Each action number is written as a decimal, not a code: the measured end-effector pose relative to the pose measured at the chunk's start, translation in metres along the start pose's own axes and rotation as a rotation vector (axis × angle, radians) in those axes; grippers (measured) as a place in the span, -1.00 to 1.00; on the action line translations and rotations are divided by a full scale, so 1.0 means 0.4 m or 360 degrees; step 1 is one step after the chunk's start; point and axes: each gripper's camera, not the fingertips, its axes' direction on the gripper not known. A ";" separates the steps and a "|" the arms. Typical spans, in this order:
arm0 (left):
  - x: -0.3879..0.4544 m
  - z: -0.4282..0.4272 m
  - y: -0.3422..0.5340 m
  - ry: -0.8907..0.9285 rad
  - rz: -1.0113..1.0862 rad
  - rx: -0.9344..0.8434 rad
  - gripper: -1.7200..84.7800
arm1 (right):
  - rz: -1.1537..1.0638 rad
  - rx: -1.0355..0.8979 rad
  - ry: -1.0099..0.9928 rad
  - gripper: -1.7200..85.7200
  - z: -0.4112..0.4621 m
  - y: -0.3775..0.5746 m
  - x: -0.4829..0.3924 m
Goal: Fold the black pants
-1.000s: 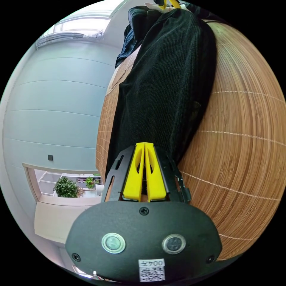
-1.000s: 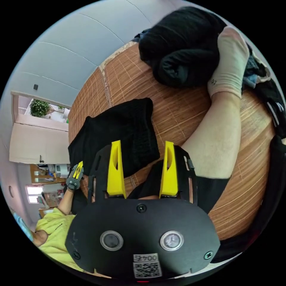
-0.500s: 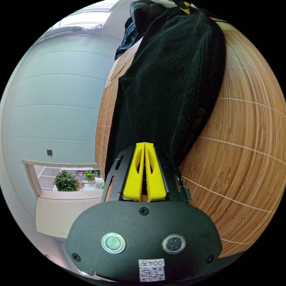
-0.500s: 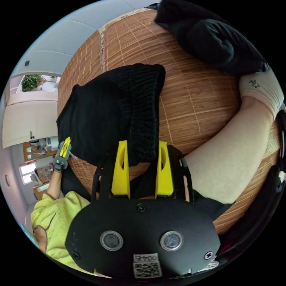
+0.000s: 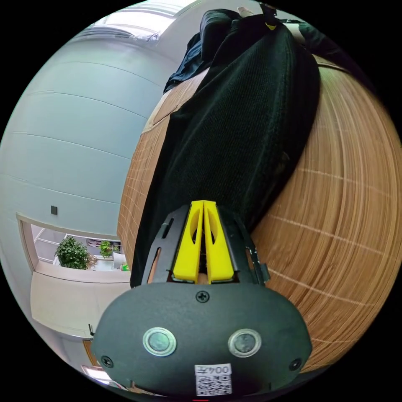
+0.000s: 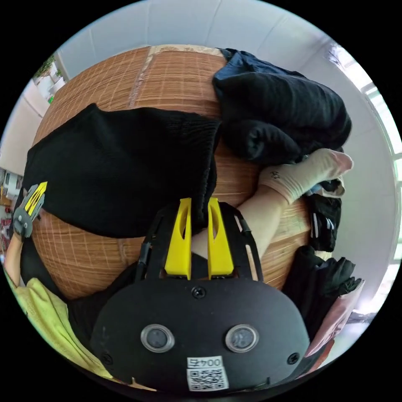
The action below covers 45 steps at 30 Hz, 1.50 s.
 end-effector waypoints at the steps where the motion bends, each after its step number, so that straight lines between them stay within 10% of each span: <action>1: 0.008 -0.005 -0.038 0.0002 -0.0012 0.0012 -0.96 | 0.0066 -0.0015 0.0014 -0.81 -0.005 -0.004 0.021; 14: -0.157 -0.001 -0.103 0.0072 -0.0287 -0.0312 -0.95 | -0.0083 0.0288 0.0031 -0.76 -0.296 0.107 -0.285; 22: -0.220 0.069 -0.148 0.0201 -0.0279 -0.0602 -0.96 | -0.0285 -0.0035 -0.0038 -0.97 -0.224 0.093 -0.598; 45: -0.478 0.076 -0.133 0.0609 -0.0640 -0.0579 -0.95 | -0.0272 0.0115 0.0047 -0.98 -0.497 0.113 -0.705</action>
